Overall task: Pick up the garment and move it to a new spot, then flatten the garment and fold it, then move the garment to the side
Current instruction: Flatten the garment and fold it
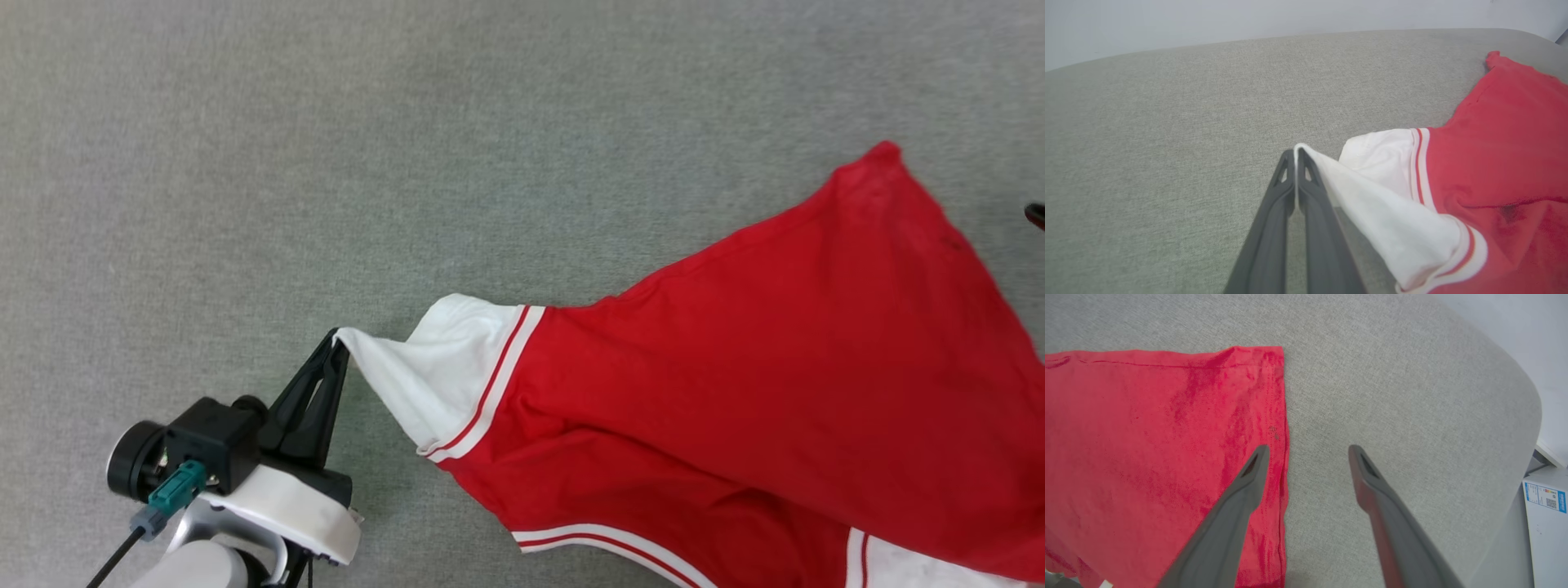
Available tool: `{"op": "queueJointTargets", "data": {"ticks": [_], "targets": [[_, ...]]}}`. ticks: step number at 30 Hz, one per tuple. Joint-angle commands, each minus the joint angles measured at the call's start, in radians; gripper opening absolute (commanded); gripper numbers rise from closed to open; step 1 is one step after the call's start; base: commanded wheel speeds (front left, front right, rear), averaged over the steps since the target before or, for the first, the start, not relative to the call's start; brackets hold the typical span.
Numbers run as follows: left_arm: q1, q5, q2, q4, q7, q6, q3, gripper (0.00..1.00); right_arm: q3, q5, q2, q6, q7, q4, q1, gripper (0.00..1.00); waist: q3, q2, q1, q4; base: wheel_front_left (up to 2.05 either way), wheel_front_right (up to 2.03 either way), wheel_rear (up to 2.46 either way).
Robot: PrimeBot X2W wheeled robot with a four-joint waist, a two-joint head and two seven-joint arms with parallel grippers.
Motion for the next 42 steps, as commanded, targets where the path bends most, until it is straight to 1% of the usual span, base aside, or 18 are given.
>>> {"op": "queueJointTargets", "data": {"ticks": [1,4,6,9,11,13,16,18,19,20,21,22,26,33,36,42], "targets": [[-0.023,0.01,-0.01,0.002,-0.001,-0.005,-0.001,0.0,0.044,-0.025,0.033,-0.001,0.044,0.038,-0.071,1.0,0.042,0.0,0.0,0.029,0.0,0.0,0.0],[-0.046,0.02,-0.022,0.003,-0.002,-0.012,-0.006,0.0,0.109,-0.067,0.083,-0.001,0.102,0.112,-0.172,1.0,0.08,0.0,0.0,0.044,0.0,0.0,0.0],[-0.061,0.027,-0.03,0.003,-0.003,-0.015,-0.007,0.0,0.141,-0.09,0.115,-0.001,0.121,0.164,-0.225,1.0,0.105,0.0,0.0,0.053,0.0,0.0,0.0],[-0.079,0.034,-0.038,0.007,-0.004,-0.019,-0.004,0.0,0.17,-0.112,0.176,-0.001,0.119,0.235,-0.291,1.0,0.14,0.0,0.0,0.06,0.0,0.0,0.0],[-0.089,0.035,-0.041,0.01,-0.005,-0.023,-0.001,0.0,0.195,-0.125,0.205,-0.001,0.113,0.277,-0.315,1.0,0.158,0.0,0.0,0.061,0.0,0.0,0.0],[-0.1,0.04,-0.046,0.014,-0.006,-0.027,0.0,0.0,0.228,-0.135,0.226,-0.001,0.108,0.315,-0.329,1.0,0.172,0.0,0.0,0.062,0.0,0.0,0.0],[-0.11,0.043,-0.055,0.025,-0.007,-0.034,-0.004,0.0,0.295,-0.132,0.247,-0.001,0.085,0.371,-0.296,1.0,0.183,0.0,0.0,0.065,0.0,0.0,0.0],[-0.119,0.045,-0.061,0.031,-0.008,-0.038,-0.006,0.0,0.338,-0.119,0.251,0.0,0.075,0.397,-0.272,1.0,0.185,0.0,0.0,0.064,0.0,0.0,0.0],[-0.119,0.045,-0.061,0.031,-0.008,-0.038,-0.006,0.0,0.338,-0.119,0.251,0.0,0.075,0.397,-0.272,1.0,0.185,0.0,0.0,0.064,0.0,0.0,0.0],[-0.121,0.044,-0.063,0.037,-0.008,-0.04,-0.007,0.0,0.359,-0.11,0.248,0.0,0.072,0.405,-0.261,1.0,0.182,0.0,0.0,0.063,0.0,0.0,0.0],[-0.121,0.044,-0.064,0.042,-0.008,-0.04,-0.008,0.0,0.374,-0.106,0.241,0.0,0.058,0.405,-0.259,0.43,0.178,0.0,0.0,0.062,0.0,0.0,0.0],[-0.119,0.043,-0.065,0.048,-0.008,-0.042,-0.008,0.0,0.386,-0.1,0.233,0.001,0.042,0.405,-0.263,0.0,0.171,0.0,0.0,0.059,0.0,0.0,0.0],[-0.113,0.044,-0.061,0.067,-0.008,-0.05,-0.003,0.0,0.395,-0.08,0.193,-0.001,-0.047,0.399,-0.31,0.0,0.119,0.0,0.0,0.045,0.0,0.0,0.0],[-0.155,0.078,-0.026,0.076,0.013,-0.067,-0.012,0.0,0.416,-0.017,0.142,-0.001,-0.236,0.363,-0.359,0.0,-0.017,0.0,0.0,0.018,0.0,0.0,0.0],[-0.205,0.082,-0.02,0.067,0.035,-0.077,-0.004,0.0,0.423,0.007,0.115,-0.001,-0.323,0.341,-0.373,0.0,-0.062,0.0,0.0,0.007,0.0,0.0,0.0],[-0.382,0.112,-0.021,0.091,0.079,-0.125,0.012,0.0,0.399,0.016,0.086,-0.001,-0.483,0.314,-0.412,0.0,-0.103,0.0,0.0,-0.021,0.0,0.0,0.0]]}}
